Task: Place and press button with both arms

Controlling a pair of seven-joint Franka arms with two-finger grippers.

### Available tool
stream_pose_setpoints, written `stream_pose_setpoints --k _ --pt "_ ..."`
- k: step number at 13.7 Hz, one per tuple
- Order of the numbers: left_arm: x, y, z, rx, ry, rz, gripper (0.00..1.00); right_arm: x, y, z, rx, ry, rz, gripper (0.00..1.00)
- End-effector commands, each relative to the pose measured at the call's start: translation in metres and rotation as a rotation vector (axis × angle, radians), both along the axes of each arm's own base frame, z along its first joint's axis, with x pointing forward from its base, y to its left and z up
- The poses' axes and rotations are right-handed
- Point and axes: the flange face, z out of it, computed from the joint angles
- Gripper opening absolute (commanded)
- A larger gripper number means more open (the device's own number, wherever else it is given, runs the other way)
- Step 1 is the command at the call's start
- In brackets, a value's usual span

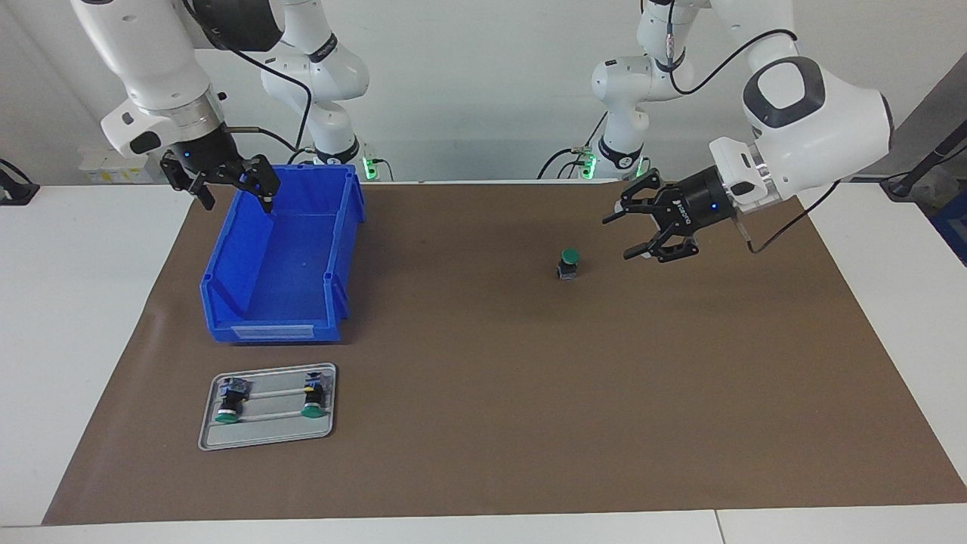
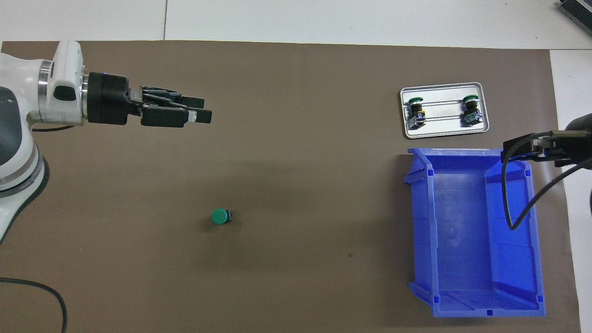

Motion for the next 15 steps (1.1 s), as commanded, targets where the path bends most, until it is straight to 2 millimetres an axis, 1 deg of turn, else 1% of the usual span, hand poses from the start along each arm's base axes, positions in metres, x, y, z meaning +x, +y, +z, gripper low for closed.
stream_pose_setpoints --k 1,2,3,4,5,6,7,8,9,10,11,12,13,15 --pt "-0.035 -0.014 0.022 0.262 0.056 0.059 0.71 -0.001 0.001 0.003 0.007 0.006 -0.006 1.00" --pt "-0.042 -0.019 0.018 0.344 0.108 0.103 0.72 -0.001 0.001 0.003 0.007 0.006 -0.006 1.00" --pt "-0.052 -0.029 0.013 0.414 0.155 0.134 0.72 -0.001 0.001 0.003 0.007 0.006 -0.006 1.00" --pt "-0.066 -0.046 0.005 0.485 0.184 0.175 0.72 -0.001 0.001 0.003 0.007 0.006 -0.006 1.00" --pt "-0.084 -0.062 -0.008 0.571 0.210 0.274 0.71 -0.001 0.001 0.003 0.007 0.006 -0.006 1.00" --pt "-0.100 -0.081 -0.022 0.620 0.197 0.356 0.70 -0.001 0.001 0.003 0.007 0.006 -0.006 1.00" --pt "-0.119 -0.099 -0.039 0.630 0.164 0.381 0.69 -0.001 0.001 0.003 0.009 0.006 -0.006 1.00" --pt "-0.134 -0.103 -0.055 0.629 0.151 0.401 0.56 -0.001 0.001 0.003 0.007 0.006 -0.006 1.00" --pt "-0.145 -0.102 -0.073 0.638 0.158 0.418 0.41 -0.001 0.001 0.003 0.007 0.006 -0.006 1.00" --pt "-0.157 -0.107 -0.095 0.654 0.172 0.418 0.30 -0.001 0.001 0.003 0.007 0.006 -0.006 1.00" --pt "-0.163 -0.111 -0.112 0.666 0.190 0.444 0.13 -0.001 0.001 0.003 0.007 0.006 -0.006 1.00" --pt "-0.167 -0.112 -0.128 0.668 0.199 0.481 0.00 -0.001 0.001 0.003 0.007 0.006 -0.006 1.00" --pt "-0.169 -0.110 -0.144 0.653 0.183 0.505 0.00 -0.001 0.001 0.003 0.007 0.006 -0.006 1.00" --pt "-0.170 -0.106 -0.166 0.628 0.156 0.539 0.00 -0.001 0.000 0.003 0.007 0.006 -0.007 1.00"
